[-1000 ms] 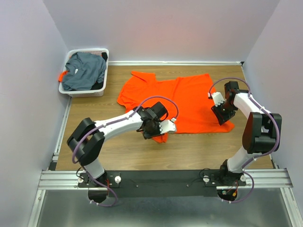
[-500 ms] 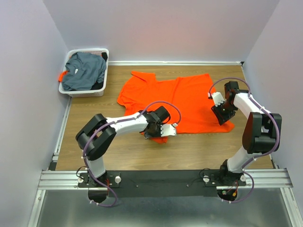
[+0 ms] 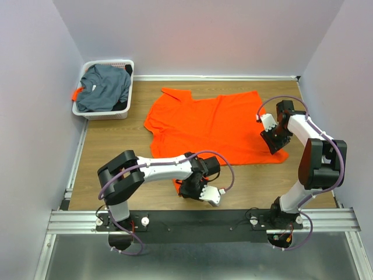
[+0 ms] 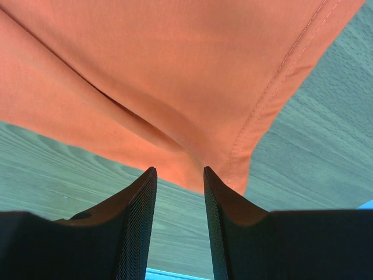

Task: Fold and stack the t-shirts
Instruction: Flatten out the tshirt

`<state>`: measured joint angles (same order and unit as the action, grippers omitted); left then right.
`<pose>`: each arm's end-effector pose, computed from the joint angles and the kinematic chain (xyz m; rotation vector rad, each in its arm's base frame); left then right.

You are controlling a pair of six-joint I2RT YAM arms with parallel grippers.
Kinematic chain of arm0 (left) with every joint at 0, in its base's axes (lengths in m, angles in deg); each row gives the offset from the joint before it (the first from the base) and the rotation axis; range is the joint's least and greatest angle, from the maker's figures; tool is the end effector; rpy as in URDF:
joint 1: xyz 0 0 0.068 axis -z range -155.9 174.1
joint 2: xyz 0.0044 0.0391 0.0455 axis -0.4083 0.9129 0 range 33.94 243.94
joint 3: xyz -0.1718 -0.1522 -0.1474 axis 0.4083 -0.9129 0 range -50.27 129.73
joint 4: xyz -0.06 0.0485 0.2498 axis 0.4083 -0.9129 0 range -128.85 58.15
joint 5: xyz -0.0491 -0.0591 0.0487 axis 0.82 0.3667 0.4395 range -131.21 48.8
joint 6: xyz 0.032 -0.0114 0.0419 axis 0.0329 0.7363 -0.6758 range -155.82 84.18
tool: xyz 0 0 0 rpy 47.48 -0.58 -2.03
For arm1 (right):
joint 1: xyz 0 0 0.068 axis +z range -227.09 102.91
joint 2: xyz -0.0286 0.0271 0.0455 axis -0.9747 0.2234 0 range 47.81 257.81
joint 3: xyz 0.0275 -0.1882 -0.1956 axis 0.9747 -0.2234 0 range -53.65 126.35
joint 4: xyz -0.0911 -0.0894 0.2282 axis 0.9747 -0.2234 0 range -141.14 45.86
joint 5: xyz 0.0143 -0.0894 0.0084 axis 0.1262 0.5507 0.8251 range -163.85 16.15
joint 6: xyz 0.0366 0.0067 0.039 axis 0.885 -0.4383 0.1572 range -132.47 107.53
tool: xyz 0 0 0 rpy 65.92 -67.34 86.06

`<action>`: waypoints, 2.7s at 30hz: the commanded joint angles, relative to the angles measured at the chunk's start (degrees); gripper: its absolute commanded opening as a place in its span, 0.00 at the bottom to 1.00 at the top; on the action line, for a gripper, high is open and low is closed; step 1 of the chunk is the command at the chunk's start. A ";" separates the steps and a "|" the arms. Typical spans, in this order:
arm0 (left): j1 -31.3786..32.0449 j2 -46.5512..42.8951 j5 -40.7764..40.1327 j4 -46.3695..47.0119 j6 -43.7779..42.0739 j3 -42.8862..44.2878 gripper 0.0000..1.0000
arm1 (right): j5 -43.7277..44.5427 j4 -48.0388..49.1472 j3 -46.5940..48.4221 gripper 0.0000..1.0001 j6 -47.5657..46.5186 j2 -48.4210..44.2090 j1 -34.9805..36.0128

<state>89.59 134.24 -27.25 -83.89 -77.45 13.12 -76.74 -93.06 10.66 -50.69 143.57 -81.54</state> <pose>0.1171 -0.2776 0.1654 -2.4852 -1.8305 0.3755 0.3044 -0.0219 0.1915 -0.8678 2.8369 -0.0210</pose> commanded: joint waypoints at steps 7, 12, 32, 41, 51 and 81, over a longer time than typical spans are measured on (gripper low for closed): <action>-5.10 -5.63 11.01 -10.55 -3.03 5.68 0.12 | 0.88 0.06 -0.95 0.45 -1.69 -2.34 0.23; -11.87 -5.37 7.58 1.73 4.70 8.32 0.15 | -0.88 0.06 1.16 0.44 0.16 0.11 0.23; -4.77 2.72 9.42 8.79 6.83 -2.48 0.15 | 0.08 0.59 0.64 0.38 0.25 2.76 0.76; 1.74 -1.58 14.69 2.03 3.31 -3.72 0.18 | 1.49 -2.48 -1.12 0.37 -3.00 -3.30 0.67; -14.14 -12.57 17.07 -2.90 5.23 5.77 0.32 | 0.52 -3.72 -0.24 0.36 -2.83 -1.83 0.76; -53.27 12.73 -3.58 12.40 6.03 13.40 0.37 | 4.06 -4.32 -16.09 0.32 -5.48 -13.58 0.84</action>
<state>37.99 142.74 -25.94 -71.82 -69.84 23.59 -69.40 -93.02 -8.42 -56.08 133.26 -80.82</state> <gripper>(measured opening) 0.365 0.312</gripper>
